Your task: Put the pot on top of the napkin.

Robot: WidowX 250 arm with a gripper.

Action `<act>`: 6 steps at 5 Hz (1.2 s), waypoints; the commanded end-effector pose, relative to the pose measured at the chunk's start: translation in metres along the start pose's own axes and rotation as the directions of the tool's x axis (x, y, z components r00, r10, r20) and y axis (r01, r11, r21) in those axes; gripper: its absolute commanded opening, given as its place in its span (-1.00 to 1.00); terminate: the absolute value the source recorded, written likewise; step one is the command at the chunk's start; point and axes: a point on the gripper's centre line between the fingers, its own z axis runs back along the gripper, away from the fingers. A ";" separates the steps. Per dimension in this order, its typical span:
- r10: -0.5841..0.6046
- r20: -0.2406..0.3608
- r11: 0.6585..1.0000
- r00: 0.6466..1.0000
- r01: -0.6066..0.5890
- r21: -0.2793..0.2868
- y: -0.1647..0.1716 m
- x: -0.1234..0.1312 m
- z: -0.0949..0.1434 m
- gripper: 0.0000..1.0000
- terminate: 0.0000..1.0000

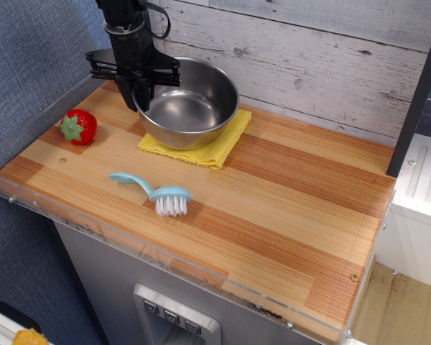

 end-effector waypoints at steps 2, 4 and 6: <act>0.026 -0.012 0.999 1.000 -0.027 -0.041 -0.013 -0.015 -0.009 -1.00 -1.00; -0.005 -0.058 0.999 0.998 0.002 -0.052 -0.018 -0.020 -0.008 1.00 -1.00; -0.008 -0.040 0.999 0.999 0.006 -0.042 -0.024 -0.043 0.035 1.00 -1.00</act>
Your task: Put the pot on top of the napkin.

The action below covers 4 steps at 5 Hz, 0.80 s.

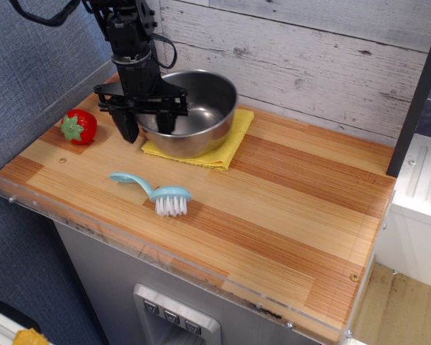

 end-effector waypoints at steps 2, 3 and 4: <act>-0.103 0.130 0.995 0.986 0.099 0.031 -0.018 -0.041 0.104 1.00 -1.00; -0.198 0.167 0.979 0.966 0.204 -0.022 -0.033 -0.040 0.132 1.00 -1.00; -0.309 0.157 0.945 0.938 0.321 -0.058 -0.051 -0.039 0.146 1.00 -1.00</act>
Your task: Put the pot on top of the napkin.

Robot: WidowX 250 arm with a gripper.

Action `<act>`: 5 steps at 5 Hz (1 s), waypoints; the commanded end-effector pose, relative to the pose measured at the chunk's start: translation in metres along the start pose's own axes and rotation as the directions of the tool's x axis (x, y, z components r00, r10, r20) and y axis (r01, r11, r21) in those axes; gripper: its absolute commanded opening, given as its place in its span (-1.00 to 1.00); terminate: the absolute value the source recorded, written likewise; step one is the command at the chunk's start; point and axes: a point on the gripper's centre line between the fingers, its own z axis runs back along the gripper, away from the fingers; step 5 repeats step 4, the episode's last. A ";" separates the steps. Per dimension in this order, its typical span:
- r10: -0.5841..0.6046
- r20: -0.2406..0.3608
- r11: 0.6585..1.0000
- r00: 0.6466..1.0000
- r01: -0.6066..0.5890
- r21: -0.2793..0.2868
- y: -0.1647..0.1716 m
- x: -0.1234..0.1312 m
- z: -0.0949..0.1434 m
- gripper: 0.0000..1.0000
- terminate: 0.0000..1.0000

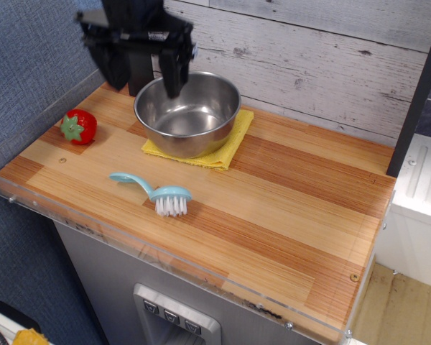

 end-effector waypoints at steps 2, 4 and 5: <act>-0.230 0.030 0.970 0.973 0.231 -0.080 -0.025 0.009 0.033 1.00 -1.00; -0.230 0.030 0.970 0.973 0.231 -0.080 -0.025 0.009 0.033 1.00 1.00; -0.230 0.030 0.970 0.973 0.231 -0.080 -0.025 0.009 0.033 1.00 1.00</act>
